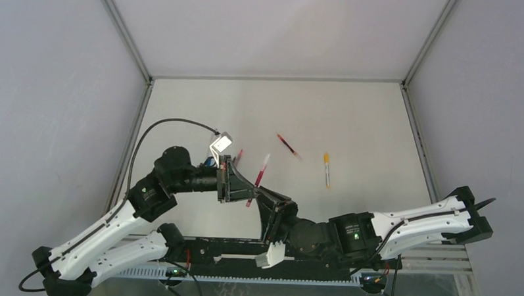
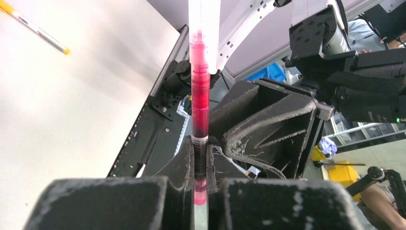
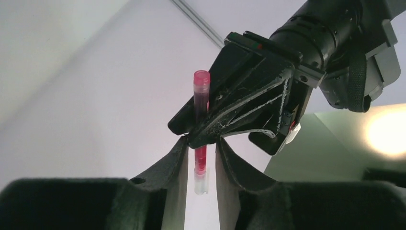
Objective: Insert the pens into the pen caps
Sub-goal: Insert the pen cap onto the pen, then press the pen cap onto the pen.
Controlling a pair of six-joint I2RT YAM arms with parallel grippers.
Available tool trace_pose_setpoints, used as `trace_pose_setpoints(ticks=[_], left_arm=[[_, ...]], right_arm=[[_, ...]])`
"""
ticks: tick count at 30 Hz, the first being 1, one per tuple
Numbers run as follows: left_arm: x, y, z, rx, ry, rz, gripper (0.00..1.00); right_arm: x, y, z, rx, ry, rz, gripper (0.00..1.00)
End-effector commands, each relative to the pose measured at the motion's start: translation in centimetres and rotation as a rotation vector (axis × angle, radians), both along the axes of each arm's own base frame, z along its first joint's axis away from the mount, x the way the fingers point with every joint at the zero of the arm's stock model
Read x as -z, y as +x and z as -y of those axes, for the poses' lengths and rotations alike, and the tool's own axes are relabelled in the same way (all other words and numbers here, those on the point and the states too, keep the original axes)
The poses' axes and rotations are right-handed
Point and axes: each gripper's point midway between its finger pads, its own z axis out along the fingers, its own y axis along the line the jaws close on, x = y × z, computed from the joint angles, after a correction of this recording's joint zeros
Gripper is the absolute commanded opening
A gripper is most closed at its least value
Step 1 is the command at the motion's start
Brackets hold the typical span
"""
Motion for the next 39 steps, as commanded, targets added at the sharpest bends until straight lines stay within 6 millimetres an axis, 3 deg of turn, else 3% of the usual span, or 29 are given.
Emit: trace_pose_setpoints(ticks=[1, 8, 12, 15, 18, 21, 23, 26, 28, 29, 31, 35, 39], left_arm=[[-4.4, 3.6, 0.4, -0.150, -0.152, 0.148, 0.00], [-3.4, 4.2, 0.3, -0.181, -0.130, 0.160, 0.00], [-3.6, 5.0, -1.1, -0.266, -0.123, 0.250, 0.00], [-4.5, 5.7, -3.2, -0.374, -0.134, 0.337, 0.00], [-5.6, 5.6, -5.0, -0.440, -0.163, 0.414, 0.00], [-6.4, 4.8, -5.9, -0.443, -0.189, 0.479, 0.00], [-6.8, 4.4, -6.3, -0.440, -0.210, 0.506, 0.00], [-8.2, 3.1, -6.5, -0.399, -0.281, 0.560, 0.00], [-9.1, 1.5, -6.4, -0.334, -0.337, 0.598, 0.00], [-9.4, 0.7, -6.2, -0.292, -0.362, 0.614, 0.00], [-10.0, -1.2, -5.9, -0.193, -0.408, 0.635, 0.00], [-10.4, -2.6, -5.4, -0.109, -0.444, 0.639, 0.00], [-10.5, -3.5, -5.1, -0.043, -0.457, 0.653, 0.00]], right_arm=[[2.5, -3.5, -1.5, -0.197, -0.096, -0.049, 0.33], [0.7, -2.9, -0.4, -0.172, -0.021, -0.075, 0.34], [-0.3, -2.7, 0.4, -0.146, 0.132, -0.223, 0.33], [-0.4, -1.8, 1.3, -0.064, 0.378, -0.574, 0.33], [-0.2, -0.4, 2.7, 0.069, 0.681, -1.061, 0.33], [-2.2, 1.0, 3.9, 0.120, 1.026, -1.408, 0.35], [-4.7, 1.8, 5.0, 0.095, 1.249, -1.614, 0.37], [-6.5, 4.7, 6.5, 0.170, 1.577, -1.916, 0.42], [-7.4, 5.5, 6.9, 0.202, 1.622, -2.056, 0.42], [-8.0, 4.8, 6.5, 0.178, 1.552, -2.146, 0.42], [-10.2, 3.4, 6.3, 0.034, 1.428, -2.252, 0.43], [-14.5, 1.7, 6.3, -0.218, 1.292, -2.307, 0.44], [-16.4, -1.5, 4.7, -0.352, 0.883, -2.363, 0.50]])
